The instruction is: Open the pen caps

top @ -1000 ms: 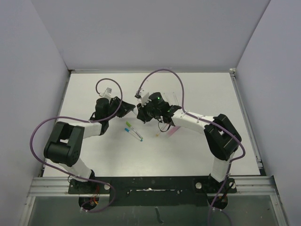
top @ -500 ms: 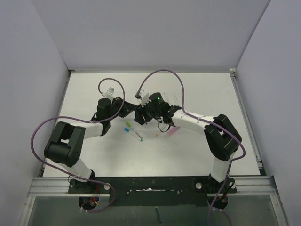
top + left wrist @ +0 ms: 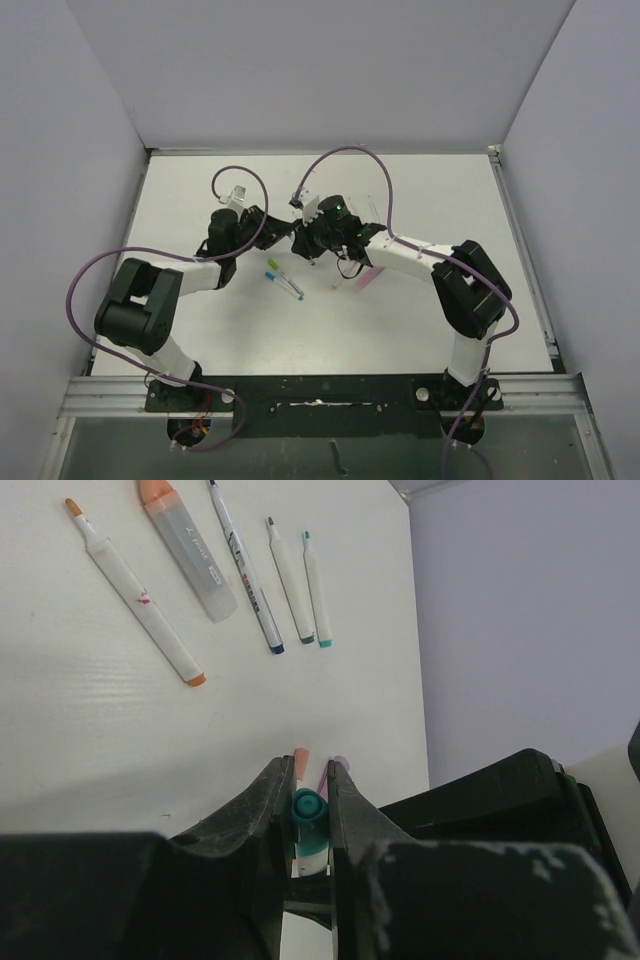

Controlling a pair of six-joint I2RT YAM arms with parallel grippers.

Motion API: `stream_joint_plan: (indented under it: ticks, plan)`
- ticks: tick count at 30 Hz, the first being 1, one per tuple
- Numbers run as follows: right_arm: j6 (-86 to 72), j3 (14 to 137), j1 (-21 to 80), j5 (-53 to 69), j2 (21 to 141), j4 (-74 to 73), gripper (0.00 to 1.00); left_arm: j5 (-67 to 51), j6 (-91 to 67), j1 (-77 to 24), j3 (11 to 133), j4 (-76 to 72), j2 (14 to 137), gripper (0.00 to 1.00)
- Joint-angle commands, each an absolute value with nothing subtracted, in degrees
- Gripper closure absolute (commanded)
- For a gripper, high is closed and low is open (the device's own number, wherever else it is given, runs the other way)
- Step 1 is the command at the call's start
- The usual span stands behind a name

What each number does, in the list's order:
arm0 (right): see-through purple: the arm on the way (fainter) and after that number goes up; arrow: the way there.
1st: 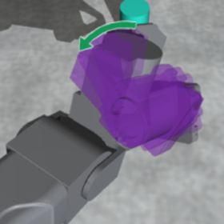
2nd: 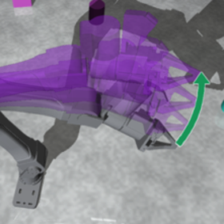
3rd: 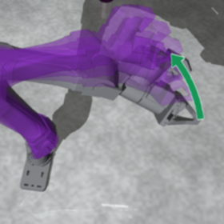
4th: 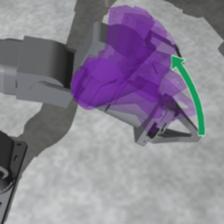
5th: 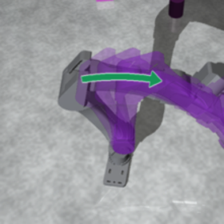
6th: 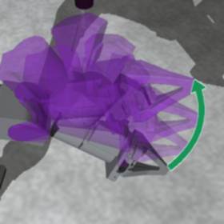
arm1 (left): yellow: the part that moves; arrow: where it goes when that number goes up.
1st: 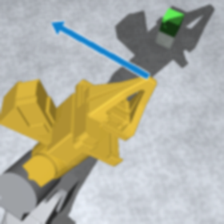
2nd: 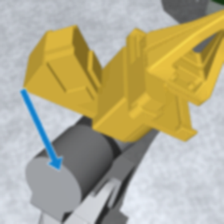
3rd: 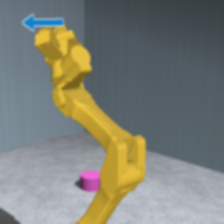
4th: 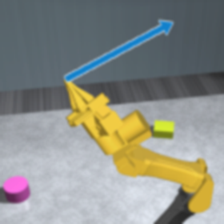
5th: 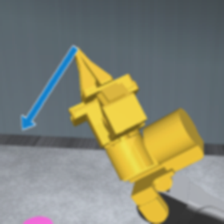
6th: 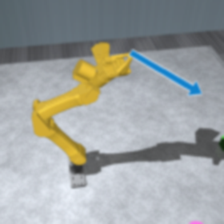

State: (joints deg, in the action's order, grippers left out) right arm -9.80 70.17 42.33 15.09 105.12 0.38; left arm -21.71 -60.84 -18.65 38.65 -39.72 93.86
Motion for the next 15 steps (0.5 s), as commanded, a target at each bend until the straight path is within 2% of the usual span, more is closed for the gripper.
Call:
stream_joint_plan:
  ticks: [1,5,15]
  plan:
    - [-10.54,72.62,42.32,17.00,105.15,3.60,1.00,-22.90,-60.45,-19.51,40.25,-44.60,91.45,1.00]
    - [-10.64,71.45,42.07,17.39,103.93,2.90,1.00,-21.76,-59.07,-18.02,40.72,-43.05,90.62,1.00]
    - [-10.16,63.63,41.11,17.85,98.40,-0.55,1.00,-22.83,-56.49,-4.88,46.69,-39.06,93.77,1.00]
